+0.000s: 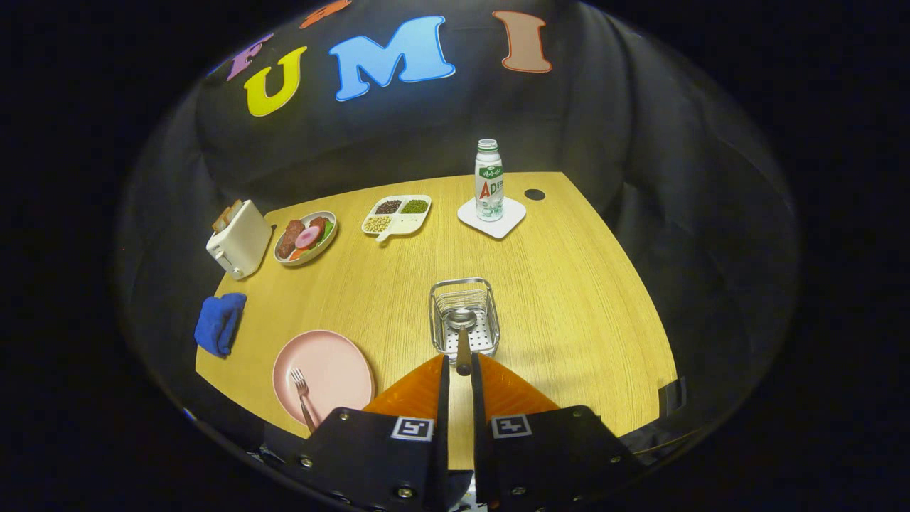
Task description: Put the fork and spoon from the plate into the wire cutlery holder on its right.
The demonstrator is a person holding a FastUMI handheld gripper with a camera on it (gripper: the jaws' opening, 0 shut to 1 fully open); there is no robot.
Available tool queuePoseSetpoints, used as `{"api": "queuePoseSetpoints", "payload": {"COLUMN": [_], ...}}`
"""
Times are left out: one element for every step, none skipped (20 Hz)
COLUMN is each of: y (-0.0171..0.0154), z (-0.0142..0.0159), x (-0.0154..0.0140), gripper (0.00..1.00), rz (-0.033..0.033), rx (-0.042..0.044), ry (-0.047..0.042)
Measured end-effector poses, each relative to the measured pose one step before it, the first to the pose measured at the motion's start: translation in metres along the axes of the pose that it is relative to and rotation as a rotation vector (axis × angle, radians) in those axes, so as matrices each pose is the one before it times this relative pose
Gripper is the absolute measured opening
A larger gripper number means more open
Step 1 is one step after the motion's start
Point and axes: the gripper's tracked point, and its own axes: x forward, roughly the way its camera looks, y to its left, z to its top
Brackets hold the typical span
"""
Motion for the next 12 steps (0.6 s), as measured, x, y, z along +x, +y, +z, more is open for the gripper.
{"api": "queuePoseSetpoints", "payload": {"y": [0.00145,0.00225,0.00422,0.00405,0.0047,0.00493,0.00538,0.00611,0.00794,0.009,0.00962,0.01077], "z": [0.00025,-0.00081,-0.00017,-0.00188,-0.00043,-0.0004,0.00165,0.0011,0.001,-0.00107,-0.00028,-0.00276], "x": [-0.00046,-0.00023,-0.00167,-0.00262,-0.00198,-0.00134,-0.00169,-0.00129,-0.00186,-0.00129,-0.00063,0.00072], "gripper": [0.15,0.16,0.16,0.15,0.15,0.15,0.15,0.15,0.15,0.15,0.15,0.15], "rz": [0.001,0.00651,0.00692,0.00583,0.00801,0.00867,0.00843,0.00958,0.01193,0.01515,0.01607,0.01896], "rx": [-0.00078,0.00003,0.0005,-0.00134,-0.00393,-0.00582,-0.00697,-0.00871,-0.00751,-0.00589,-0.00497,-0.00631], "ry": [-0.00424,-0.00505,-0.00684,-0.00765,-0.00788,-0.01099,-0.01457,-0.01248,-0.01191,-0.00752,-0.00296,0.00037]}}
